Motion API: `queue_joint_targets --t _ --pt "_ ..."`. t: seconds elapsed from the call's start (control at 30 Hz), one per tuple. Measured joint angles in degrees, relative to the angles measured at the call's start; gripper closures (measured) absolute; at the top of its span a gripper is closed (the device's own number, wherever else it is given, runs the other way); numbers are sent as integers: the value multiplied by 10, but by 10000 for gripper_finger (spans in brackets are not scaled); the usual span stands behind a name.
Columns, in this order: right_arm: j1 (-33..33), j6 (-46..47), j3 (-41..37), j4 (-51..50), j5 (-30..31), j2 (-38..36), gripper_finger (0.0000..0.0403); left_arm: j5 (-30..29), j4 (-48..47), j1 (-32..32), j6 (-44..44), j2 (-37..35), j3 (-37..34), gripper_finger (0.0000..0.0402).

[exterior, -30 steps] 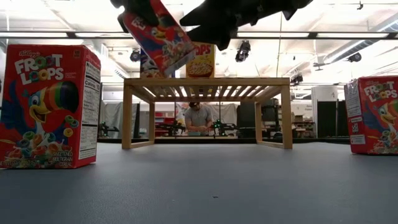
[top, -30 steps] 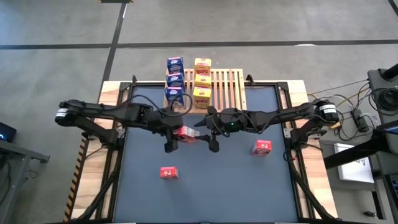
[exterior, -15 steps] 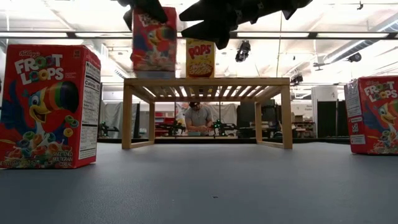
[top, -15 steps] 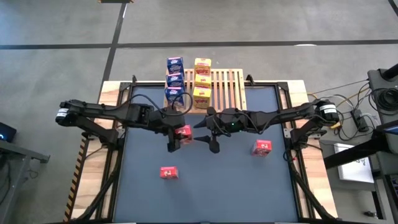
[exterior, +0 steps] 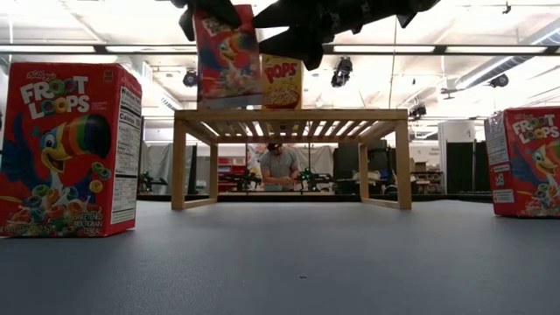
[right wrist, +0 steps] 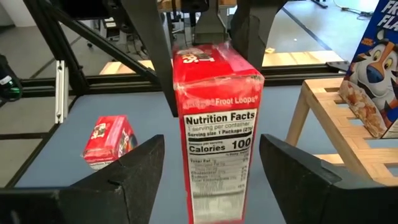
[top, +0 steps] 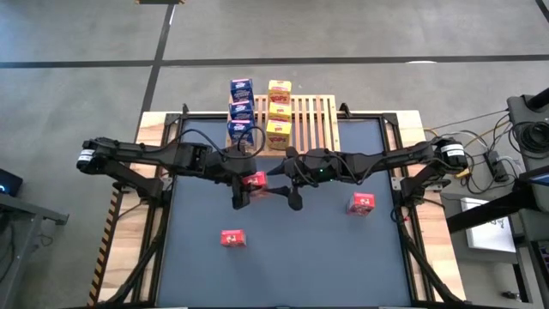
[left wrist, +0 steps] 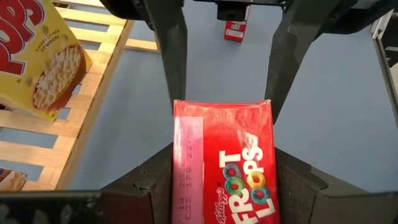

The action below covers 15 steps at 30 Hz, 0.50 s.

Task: Stack cereal on shelf
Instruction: Put the top red cereal box on the shelf

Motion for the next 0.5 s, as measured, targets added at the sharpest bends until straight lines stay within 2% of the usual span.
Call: queue_joint_targets --t 0.33,0.5 --pt "0 3 0 0 19 2 81 10 12 -2 11 0 0 235" --pt "0 -1 0 0 10 2 68 12 26 -2 19 0 0 244"
